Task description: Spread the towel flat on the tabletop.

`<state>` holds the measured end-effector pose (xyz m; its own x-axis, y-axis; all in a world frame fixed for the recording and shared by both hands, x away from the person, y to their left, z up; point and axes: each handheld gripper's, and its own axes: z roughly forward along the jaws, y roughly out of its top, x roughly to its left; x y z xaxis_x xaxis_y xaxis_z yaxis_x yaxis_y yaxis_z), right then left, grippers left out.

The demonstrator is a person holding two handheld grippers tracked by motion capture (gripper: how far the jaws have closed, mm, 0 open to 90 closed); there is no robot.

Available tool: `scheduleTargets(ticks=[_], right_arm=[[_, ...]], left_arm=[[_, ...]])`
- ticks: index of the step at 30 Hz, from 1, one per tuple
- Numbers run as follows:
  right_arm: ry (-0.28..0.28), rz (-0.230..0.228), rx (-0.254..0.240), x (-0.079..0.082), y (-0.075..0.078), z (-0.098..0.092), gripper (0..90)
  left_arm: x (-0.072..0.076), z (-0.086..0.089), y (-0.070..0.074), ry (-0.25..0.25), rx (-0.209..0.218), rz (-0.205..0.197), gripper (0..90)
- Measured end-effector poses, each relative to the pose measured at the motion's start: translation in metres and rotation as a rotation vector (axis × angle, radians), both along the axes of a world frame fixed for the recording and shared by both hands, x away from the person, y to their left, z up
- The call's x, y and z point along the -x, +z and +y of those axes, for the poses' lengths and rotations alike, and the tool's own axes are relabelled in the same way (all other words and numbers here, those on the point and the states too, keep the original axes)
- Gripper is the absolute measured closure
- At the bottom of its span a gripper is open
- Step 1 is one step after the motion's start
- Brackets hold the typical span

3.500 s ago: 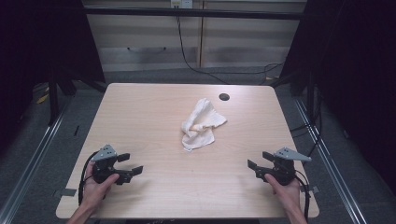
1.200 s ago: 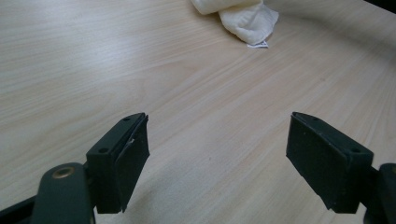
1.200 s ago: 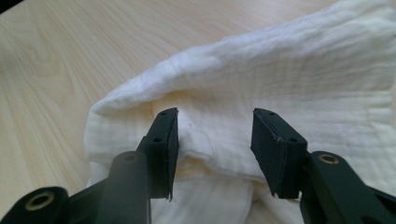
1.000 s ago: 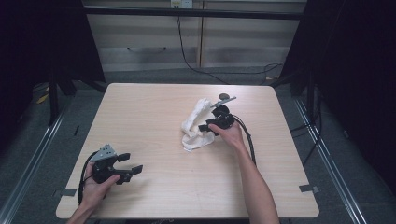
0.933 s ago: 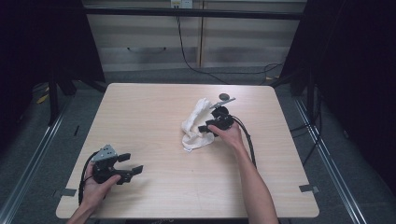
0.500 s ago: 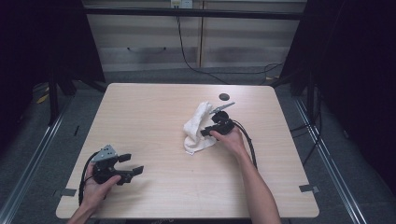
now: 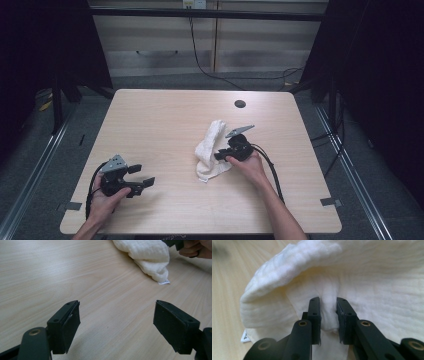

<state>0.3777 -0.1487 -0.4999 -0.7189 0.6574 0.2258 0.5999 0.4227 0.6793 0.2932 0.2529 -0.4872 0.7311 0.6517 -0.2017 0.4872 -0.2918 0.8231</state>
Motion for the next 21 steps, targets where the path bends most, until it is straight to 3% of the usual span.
scheduleTargets(ticks=[3, 7, 11, 17, 21], right_arm=[[0.016, 0.000, 0.009, 0.009, 0.001, 0.005, 75.0], [0.023, 0.023, -0.032, 0.020, -0.001, 0.009, 75.0], [0.038, 0.026, -0.037, 0.032, -0.001, 0.014, 75.0], [0.073, 0.007, -0.011, 0.053, 0.001, 0.028, 74.0], [0.085, 0.001, -0.027, 0.059, 0.000, 0.031, 69.1]], left_arm=[[0.000, 0.000, 0.001, -0.002, 0.008, -0.007, 20.7], [0.000, 0.001, 0.002, 0.000, 0.017, -0.002, 20.5], [-0.001, -0.001, 0.002, -0.008, 0.021, 0.005, 19.8], [-0.002, -0.019, 0.007, -0.055, -0.002, 0.015, 19.6], [-0.001, -0.028, 0.007, -0.071, -0.007, 0.032, 20.2]])
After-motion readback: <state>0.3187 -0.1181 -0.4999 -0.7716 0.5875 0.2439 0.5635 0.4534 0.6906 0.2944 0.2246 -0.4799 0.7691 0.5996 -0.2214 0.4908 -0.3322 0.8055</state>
